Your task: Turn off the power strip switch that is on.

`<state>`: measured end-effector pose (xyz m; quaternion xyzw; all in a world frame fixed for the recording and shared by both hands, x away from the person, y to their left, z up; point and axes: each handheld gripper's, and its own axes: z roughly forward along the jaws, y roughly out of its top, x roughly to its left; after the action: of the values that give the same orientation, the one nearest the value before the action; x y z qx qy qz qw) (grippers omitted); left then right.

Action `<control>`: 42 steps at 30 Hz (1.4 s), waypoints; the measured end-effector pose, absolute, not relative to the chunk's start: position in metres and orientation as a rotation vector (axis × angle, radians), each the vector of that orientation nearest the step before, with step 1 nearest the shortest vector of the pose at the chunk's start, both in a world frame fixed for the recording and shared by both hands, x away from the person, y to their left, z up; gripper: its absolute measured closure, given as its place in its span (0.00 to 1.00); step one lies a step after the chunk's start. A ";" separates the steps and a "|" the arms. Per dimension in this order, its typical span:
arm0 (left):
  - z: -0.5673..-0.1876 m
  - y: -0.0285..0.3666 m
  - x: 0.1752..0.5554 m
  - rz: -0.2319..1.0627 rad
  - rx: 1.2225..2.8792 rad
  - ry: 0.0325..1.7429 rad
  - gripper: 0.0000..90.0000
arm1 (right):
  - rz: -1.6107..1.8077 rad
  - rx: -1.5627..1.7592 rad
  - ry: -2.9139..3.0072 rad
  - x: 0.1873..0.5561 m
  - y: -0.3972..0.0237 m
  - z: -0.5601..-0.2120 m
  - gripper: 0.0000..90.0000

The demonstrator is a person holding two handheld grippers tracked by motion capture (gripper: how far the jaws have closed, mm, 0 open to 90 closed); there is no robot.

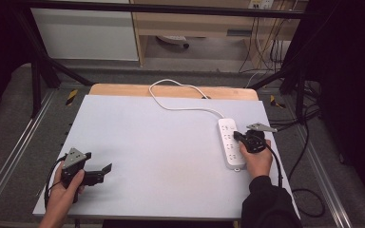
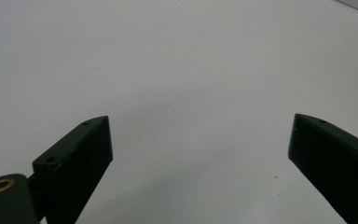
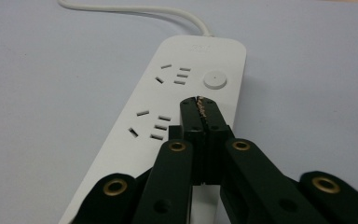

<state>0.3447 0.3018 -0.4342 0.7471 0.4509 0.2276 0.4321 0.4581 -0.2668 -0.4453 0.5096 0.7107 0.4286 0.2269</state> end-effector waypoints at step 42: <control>-0.435 0.302 0.345 0.570 1.867 1.124 0.07 | 1.159 1.437 1.934 0.460 -0.275 -0.442 1.00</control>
<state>0.3449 0.3023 -0.4346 0.7483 0.4503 0.2286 0.4302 0.4597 -0.2754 -0.4419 0.5228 0.7037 0.4217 0.2317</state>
